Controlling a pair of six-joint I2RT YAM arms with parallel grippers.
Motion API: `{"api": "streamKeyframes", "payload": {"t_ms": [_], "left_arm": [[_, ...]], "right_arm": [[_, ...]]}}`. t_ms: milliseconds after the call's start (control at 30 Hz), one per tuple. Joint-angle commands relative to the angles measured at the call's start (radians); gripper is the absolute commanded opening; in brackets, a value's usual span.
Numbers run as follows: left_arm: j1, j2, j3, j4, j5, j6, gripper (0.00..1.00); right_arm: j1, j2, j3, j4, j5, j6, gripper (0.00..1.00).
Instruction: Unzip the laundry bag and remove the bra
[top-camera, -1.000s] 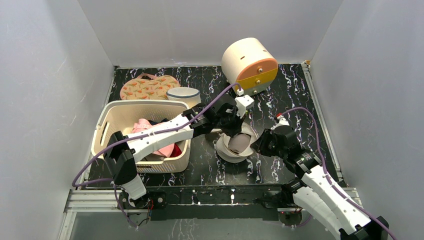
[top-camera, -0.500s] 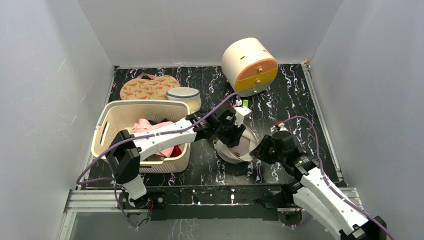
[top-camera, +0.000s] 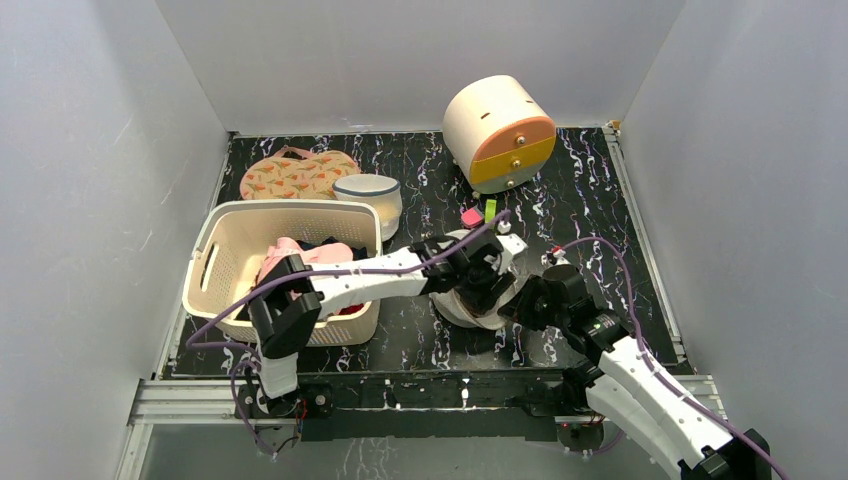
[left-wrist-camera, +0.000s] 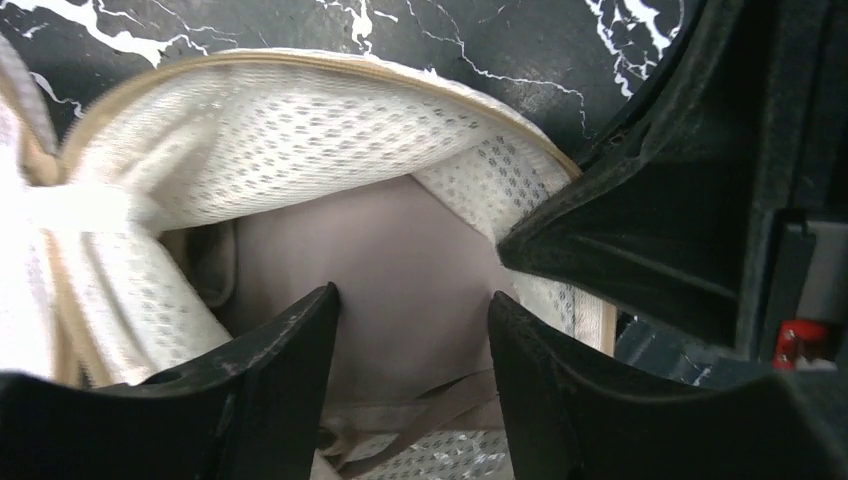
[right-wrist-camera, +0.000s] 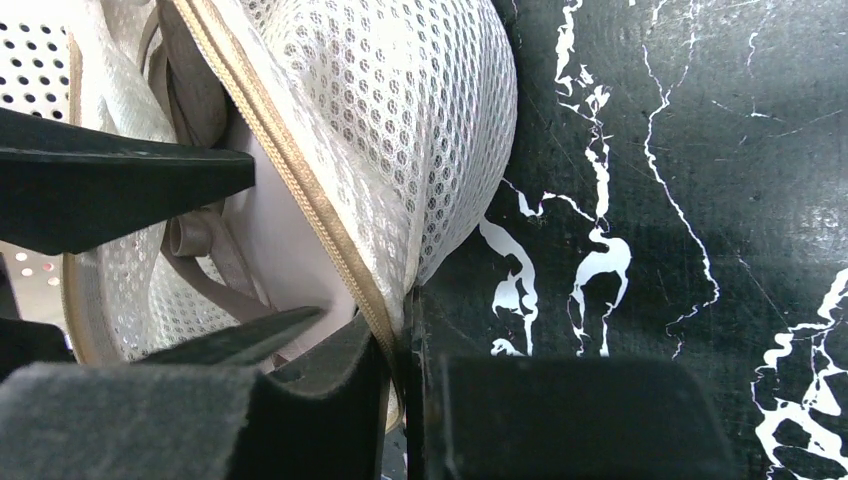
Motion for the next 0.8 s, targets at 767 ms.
{"api": "streamKeyframes", "payload": {"t_ms": [767], "left_arm": [[-0.14, 0.105, 0.138, -0.086, -0.361, -0.036, 0.7]], "right_arm": [[0.006, -0.026, 0.007, 0.051, -0.002, -0.017, 0.06]]}}
